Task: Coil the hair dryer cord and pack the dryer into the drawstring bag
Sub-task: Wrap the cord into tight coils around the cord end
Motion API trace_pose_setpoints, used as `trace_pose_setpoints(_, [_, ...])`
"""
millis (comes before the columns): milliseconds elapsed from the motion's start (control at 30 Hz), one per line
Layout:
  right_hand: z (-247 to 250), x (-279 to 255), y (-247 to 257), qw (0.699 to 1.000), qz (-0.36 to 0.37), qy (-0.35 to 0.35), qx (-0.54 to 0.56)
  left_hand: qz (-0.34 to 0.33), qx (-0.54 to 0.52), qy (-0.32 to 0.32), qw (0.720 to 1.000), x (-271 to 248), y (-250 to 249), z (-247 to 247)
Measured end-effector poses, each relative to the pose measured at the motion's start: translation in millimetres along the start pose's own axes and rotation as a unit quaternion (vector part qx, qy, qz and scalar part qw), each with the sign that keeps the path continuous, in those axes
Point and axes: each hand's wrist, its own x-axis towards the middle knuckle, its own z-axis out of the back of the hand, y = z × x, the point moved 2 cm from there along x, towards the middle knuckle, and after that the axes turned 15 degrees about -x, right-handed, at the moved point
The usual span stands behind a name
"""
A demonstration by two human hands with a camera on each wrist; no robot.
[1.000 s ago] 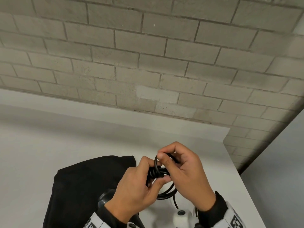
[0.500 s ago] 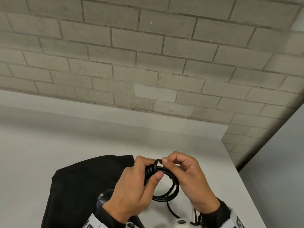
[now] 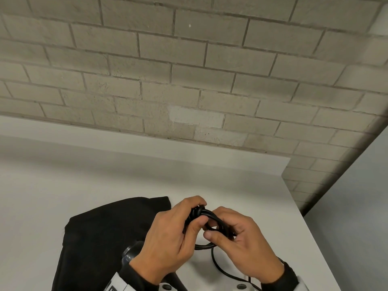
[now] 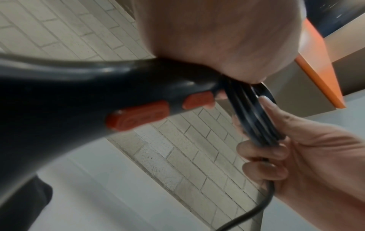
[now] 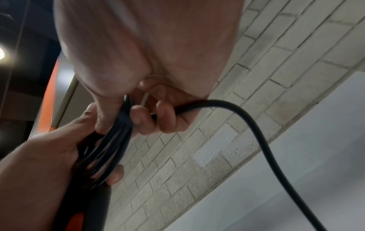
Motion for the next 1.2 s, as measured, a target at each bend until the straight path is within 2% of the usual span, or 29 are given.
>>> trace_pose_setpoints(167, [5.2,3.4,4.7,0.999,0.025,0.031,-0.024,-0.009,-0.004,0.001,1.0,-0.1,-0.7,0.5])
trace_pose_setpoints(300, [-0.9,0.2,1.5,0.999,0.018,-0.014,-0.033,0.002,0.01,0.007,1.0,0.2,0.0,-1.3])
trace_pose_setpoints(367, [-7.8,-3.6,-0.8,0.996,0.008,-0.08,-0.041,0.004,0.025,0.004,1.0,0.6,0.2,-1.8])
trace_pose_setpoints(400, [-11.5,-6.6,-1.4,0.99,-0.001,-0.133,-0.044,0.006,0.031,0.001,0.999,1.0,0.1,-2.2])
trace_pose_setpoints(500, [-21.9,-17.8,1.7,0.941,-0.024,-0.326,-0.089,0.009,0.041,-0.008,0.999,2.1,-0.8,-2.8])
trace_pose_setpoints(533, [-26.5,-20.9,5.4,0.925,-0.016,-0.363,-0.115,0.01,0.043,-0.009,0.999,2.4,-1.2,-2.8])
trace_pose_setpoints(600, [-36.5,-24.8,11.8,0.906,0.009,-0.386,-0.171,0.013,0.043,-0.012,0.999,2.8,-1.4,-3.1])
trace_pose_setpoints(733, [-49.2,-25.9,11.6,0.901,-0.026,-0.367,-0.229,0.017,0.039,-0.009,0.999,2.5,-0.6,-3.4])
trace_pose_setpoints(900, [-51.5,-20.0,19.8,0.925,-0.114,-0.248,-0.263,0.022,0.041,-0.003,0.999,1.9,2.9,-4.5])
trace_pose_setpoints(1033, [-46.8,-17.1,17.0,0.962,-0.149,-0.177,-0.145,0.018,0.053,-0.019,0.998,2.4,4.1,-5.7])
trace_pose_setpoints(1200, [-30.6,-19.9,20.2,0.987,-0.111,-0.11,-0.023,0.025,0.063,-0.033,0.997,2.2,2.9,-2.8])
